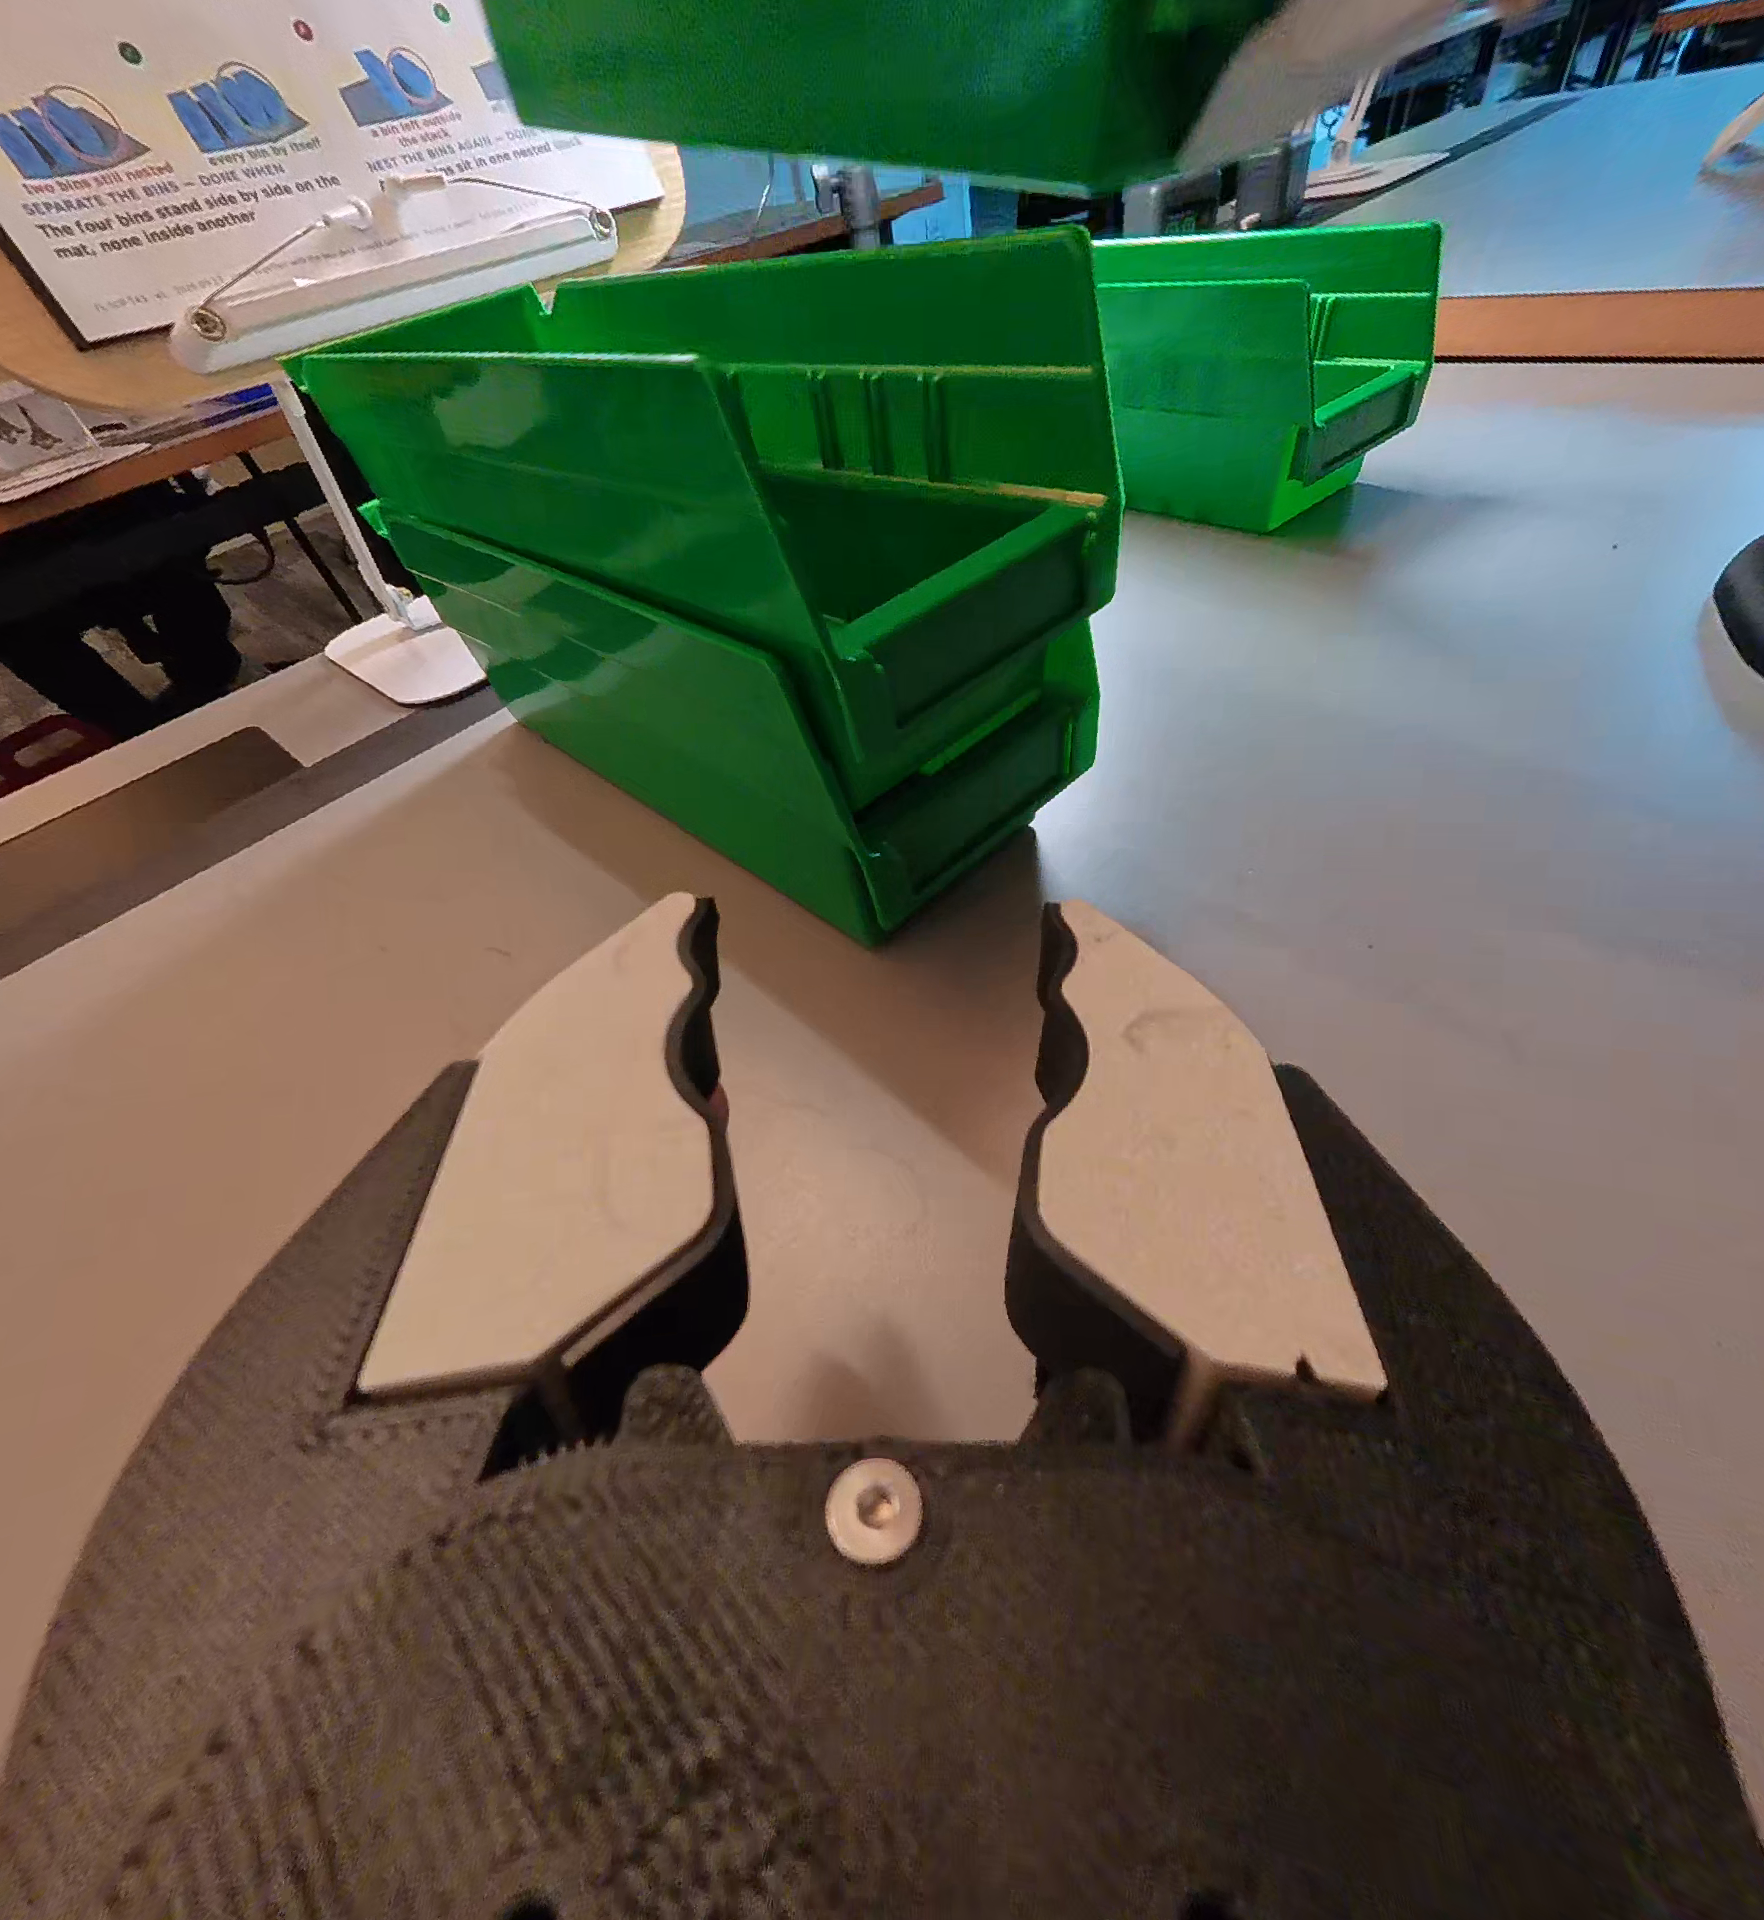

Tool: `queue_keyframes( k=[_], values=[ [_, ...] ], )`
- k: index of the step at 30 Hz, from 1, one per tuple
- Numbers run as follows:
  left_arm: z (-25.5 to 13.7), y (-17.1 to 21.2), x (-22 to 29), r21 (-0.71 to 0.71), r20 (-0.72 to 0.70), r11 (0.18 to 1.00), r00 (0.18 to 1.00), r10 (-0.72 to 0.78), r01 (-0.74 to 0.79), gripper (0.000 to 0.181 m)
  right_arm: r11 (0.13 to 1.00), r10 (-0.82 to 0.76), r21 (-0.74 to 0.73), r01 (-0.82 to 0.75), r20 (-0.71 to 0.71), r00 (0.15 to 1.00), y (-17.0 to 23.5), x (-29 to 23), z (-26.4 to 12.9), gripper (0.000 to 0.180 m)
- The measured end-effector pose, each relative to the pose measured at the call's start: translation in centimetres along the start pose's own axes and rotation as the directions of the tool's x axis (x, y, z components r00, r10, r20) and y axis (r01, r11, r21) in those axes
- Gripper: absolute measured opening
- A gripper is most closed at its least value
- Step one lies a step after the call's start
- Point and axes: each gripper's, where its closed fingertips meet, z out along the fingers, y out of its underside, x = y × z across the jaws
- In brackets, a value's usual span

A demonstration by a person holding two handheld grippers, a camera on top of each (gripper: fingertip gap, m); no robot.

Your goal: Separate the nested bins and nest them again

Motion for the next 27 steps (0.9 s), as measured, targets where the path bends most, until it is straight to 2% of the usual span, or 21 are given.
queue_keyframes(
  k=[4, 8, 12, 16, 19, 27],
  values=[
    [-0.1, -0.1, -0.2, 0.003, 0.006, 1.0, 1.0, -0.001, 0.001, 0.059, 0.998, 0.008, 0.054, -0.011, 0.06, 0.998, -5.4, 0.8, 0.0, 0.027],
    [-0.1, -0.1, -0.1, 0.005, 0.002, 1.0, 1.0, 0.009, -0.009, 0.059, 0.999, -0.008, 0.053, 0.003, 0.107, 0.994, -8.3, -0.6, 2.5, 0.03],
    [-0.1, -0.1, 0.1, 0.005, -0.002, 1.0, 1.0, 0.022, -0.022, 0.059, 0.999, -0.033, 0.0, 0.033, 0.116, 0.993, -8.6, -2.0, 4.9, 0.027],
    [-0.2, -0.2, 0.2, 0.006, -0.003, 1.0, 1.0, 0.027, -0.027, 0.058, 1.0, -0.006, -0.008, 0.008, 0.228, 0.974, -8.3, -4.6, 6.2, 0.029],
    [-0.2, -0.2, 0.2, 0.006, 0.0, 0.999, 1.0, 0.032, -0.032, 0.058, 1.0, -0.027, 0.013, 0.024, 0.213, 0.977, -8.2, -5.4, 6.9, 0.028],
    [-0.1, 0.0, 0.2, 0.001, 0.004, 0.999, 0.999, 0.04, -0.04, 0.057, 0.999, 0.016, -0.041, -0.007, 0.219, 0.976, -7.0, -5.6, 6.9, 0.028]
  ],
)
